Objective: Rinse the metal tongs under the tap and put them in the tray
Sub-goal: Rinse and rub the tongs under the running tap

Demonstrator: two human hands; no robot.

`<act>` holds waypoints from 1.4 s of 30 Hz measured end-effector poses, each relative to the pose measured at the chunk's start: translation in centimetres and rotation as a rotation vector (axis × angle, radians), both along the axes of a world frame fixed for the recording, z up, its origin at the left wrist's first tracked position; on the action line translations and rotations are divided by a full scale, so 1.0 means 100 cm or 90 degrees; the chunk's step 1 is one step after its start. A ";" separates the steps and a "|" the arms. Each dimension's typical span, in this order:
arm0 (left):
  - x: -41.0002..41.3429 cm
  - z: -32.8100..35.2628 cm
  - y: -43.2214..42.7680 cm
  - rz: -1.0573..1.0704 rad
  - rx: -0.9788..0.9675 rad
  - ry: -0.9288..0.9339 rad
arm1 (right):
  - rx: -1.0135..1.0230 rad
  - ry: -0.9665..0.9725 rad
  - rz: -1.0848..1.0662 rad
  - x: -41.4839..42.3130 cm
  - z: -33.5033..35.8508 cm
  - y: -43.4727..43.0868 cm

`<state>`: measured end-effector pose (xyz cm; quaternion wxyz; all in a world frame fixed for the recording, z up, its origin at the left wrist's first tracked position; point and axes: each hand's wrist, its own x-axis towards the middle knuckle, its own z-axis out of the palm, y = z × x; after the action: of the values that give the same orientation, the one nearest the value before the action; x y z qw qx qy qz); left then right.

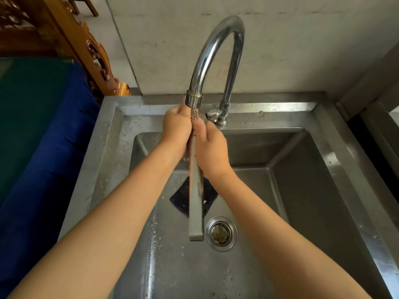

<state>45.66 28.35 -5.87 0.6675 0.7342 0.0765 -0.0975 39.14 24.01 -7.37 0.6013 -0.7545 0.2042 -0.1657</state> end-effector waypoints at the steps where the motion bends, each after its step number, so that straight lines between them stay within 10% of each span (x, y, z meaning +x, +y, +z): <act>1: -0.008 -0.003 0.000 -0.029 0.011 -0.021 | -0.010 0.002 -0.010 0.001 -0.001 -0.004; 20: -0.028 -0.013 0.002 -0.099 0.106 -0.163 | -0.020 0.058 -0.019 0.024 0.015 -0.019; 28: 0.022 0.005 -0.006 0.102 0.029 -0.090 | -0.097 0.051 0.080 -0.015 -0.003 0.003; 33: -0.020 -0.006 -0.006 -0.048 0.014 -0.061 | -0.055 0.056 0.020 -0.003 0.003 -0.008; 42: 0.006 0.015 -0.013 0.014 -0.421 0.170 | -0.254 0.058 0.046 -0.041 -0.037 -0.005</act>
<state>46.27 27.07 -4.35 0.8541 0.4586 0.1354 -0.2047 35.05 23.47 -11.08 0.4354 -0.8723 0.1672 -0.1470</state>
